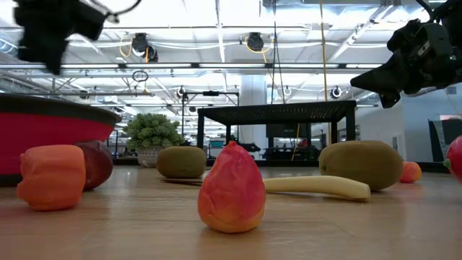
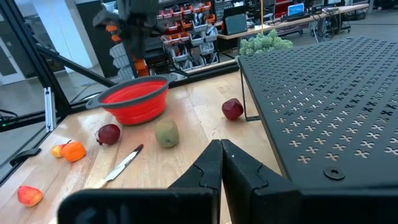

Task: Pick & Place Fruit
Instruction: Put the red strainer bowl on the shelf

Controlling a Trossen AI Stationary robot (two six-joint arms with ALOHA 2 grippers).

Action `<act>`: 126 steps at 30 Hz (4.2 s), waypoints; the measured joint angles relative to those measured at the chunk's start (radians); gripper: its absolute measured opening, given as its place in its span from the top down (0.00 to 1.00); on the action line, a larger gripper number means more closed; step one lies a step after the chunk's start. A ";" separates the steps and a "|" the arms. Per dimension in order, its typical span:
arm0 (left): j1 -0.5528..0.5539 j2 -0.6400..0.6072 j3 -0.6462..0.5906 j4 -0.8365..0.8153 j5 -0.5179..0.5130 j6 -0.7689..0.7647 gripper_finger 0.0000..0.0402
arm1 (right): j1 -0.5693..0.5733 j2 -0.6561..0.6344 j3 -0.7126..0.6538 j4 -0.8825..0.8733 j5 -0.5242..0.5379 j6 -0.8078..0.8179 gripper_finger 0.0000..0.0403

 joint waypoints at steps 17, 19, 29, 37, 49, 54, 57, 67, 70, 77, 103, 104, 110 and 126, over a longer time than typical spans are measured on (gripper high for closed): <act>-0.039 0.039 0.000 -0.306 0.244 -0.136 0.94 | 0.000 0.000 0.000 0.000 0.000 0.000 1.00; -0.043 0.039 0.000 -0.304 0.191 -0.089 0.94 | 0.000 0.000 0.000 0.000 0.000 0.000 1.00; -0.040 0.039 0.000 -0.315 0.127 -0.127 0.93 | 0.000 0.000 0.000 0.000 0.000 0.000 1.00; -0.040 0.039 -0.001 -0.316 0.128 -0.203 0.87 | 0.000 0.000 0.000 0.000 0.000 -0.007 1.00; -0.040 0.039 -0.001 -0.315 0.106 -0.193 0.41 | 0.000 0.000 0.000 0.000 0.000 -0.007 1.00; -0.041 0.039 -0.001 -0.283 0.074 -0.192 0.31 | 0.000 0.000 0.000 0.000 0.000 -0.007 1.00; -0.047 0.039 -0.001 -0.284 0.071 -0.200 0.28 | 0.000 0.000 0.000 0.000 0.000 -0.007 1.00; -0.109 0.063 -0.002 -0.284 0.050 -0.460 0.26 | 0.000 0.000 0.000 0.000 0.000 -0.008 1.00; -0.138 0.088 -0.002 -0.283 0.050 -0.497 0.26 | 0.000 0.000 0.000 0.000 0.000 -0.008 1.00; -0.207 0.149 -0.002 -0.282 0.059 -0.618 0.26 | 0.000 0.000 0.000 -0.001 0.000 -0.008 1.00; -0.539 0.165 -0.180 0.016 0.037 -1.289 0.26 | 0.000 0.000 0.000 0.000 0.000 -0.008 1.00; -0.539 0.165 -0.198 0.050 0.028 -1.297 0.26 | 0.000 0.000 0.000 0.000 0.000 -0.008 1.00; -0.539 0.165 -0.278 0.176 -0.025 -1.342 0.26 | 0.000 0.000 0.000 0.000 0.000 -0.008 1.00; -0.539 0.165 -0.284 0.163 -0.039 -1.317 0.72 | 0.000 0.000 0.000 0.000 0.000 -0.008 1.00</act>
